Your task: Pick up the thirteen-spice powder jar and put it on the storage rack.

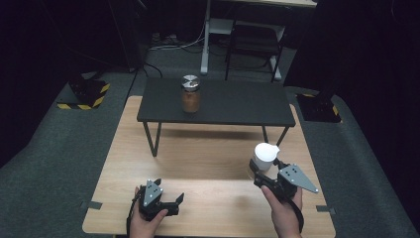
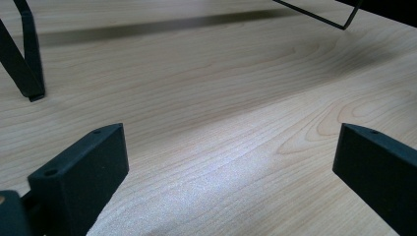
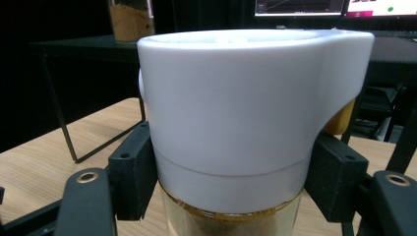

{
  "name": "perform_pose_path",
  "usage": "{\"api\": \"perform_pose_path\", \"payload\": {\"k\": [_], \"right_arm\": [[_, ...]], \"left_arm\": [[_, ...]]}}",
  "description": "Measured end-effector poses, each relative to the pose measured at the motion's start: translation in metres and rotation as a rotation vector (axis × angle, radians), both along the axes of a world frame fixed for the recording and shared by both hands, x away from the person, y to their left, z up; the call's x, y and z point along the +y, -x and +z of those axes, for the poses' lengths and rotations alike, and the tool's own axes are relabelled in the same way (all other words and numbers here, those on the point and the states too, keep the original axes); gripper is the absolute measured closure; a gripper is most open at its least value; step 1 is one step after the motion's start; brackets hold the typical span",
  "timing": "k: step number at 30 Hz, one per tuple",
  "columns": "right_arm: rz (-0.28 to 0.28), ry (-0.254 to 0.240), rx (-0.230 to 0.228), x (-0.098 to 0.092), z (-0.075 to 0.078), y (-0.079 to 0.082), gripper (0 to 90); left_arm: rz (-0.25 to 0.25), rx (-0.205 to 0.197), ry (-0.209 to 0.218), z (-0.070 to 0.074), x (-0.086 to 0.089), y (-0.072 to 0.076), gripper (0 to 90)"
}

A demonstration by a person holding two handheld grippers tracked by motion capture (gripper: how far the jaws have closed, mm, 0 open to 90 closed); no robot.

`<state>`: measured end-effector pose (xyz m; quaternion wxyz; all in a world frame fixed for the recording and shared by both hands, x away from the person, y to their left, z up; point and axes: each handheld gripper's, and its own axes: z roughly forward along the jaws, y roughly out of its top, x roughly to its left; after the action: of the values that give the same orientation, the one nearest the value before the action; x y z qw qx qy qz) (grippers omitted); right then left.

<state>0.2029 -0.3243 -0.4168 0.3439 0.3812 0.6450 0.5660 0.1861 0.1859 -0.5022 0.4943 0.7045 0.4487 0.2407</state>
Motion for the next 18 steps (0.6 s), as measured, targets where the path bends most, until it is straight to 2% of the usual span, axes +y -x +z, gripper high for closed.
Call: {"api": "perform_pose_path", "payload": {"k": [18], "right_arm": [[0.032,-0.027,-0.044,0.017,0.040,-0.008,30.7]], "left_arm": [[-0.010,0.012,-0.011,0.002,0.000,-0.001,0.5]]}}
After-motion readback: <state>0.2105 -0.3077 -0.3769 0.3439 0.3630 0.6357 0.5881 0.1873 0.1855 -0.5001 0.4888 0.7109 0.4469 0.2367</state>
